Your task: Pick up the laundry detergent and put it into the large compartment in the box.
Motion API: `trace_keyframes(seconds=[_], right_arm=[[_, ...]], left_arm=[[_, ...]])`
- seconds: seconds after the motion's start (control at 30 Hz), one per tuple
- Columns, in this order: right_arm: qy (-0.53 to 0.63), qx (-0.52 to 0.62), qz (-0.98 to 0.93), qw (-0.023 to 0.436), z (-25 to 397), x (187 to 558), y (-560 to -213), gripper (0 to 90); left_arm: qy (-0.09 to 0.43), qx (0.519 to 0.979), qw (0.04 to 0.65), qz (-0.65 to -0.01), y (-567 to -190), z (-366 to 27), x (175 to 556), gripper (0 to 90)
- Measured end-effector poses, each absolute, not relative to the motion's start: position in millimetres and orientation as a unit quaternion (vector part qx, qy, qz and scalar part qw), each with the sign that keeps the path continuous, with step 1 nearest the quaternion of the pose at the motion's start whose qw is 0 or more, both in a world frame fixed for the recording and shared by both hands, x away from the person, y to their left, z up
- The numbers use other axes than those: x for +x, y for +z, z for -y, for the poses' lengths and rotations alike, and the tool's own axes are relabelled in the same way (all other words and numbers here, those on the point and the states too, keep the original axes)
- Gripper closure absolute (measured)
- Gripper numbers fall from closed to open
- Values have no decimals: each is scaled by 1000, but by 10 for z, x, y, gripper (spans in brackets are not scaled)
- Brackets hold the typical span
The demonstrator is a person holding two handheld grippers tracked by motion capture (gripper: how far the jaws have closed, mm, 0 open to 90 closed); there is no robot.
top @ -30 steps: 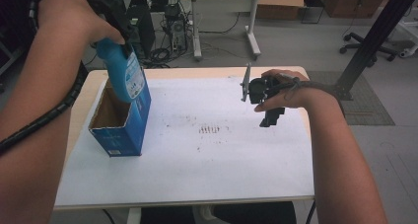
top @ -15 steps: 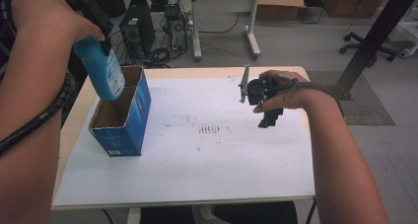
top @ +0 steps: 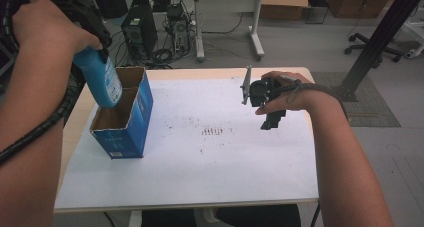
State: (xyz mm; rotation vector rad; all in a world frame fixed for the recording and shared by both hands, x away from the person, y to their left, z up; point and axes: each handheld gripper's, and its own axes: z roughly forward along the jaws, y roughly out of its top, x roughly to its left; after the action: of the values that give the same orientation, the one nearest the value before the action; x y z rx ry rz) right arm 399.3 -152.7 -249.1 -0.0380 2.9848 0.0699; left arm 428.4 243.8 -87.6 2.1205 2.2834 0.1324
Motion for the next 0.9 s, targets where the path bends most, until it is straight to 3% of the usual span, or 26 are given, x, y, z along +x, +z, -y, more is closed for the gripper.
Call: trace_keyframes(seconds=[0.9], right_arm=[[28, -15, -996, 83, 1564, 3964, -2460, 66]], left_arm=[[18, 678, 1, -735, -1626, -2501, 4373, 376]])
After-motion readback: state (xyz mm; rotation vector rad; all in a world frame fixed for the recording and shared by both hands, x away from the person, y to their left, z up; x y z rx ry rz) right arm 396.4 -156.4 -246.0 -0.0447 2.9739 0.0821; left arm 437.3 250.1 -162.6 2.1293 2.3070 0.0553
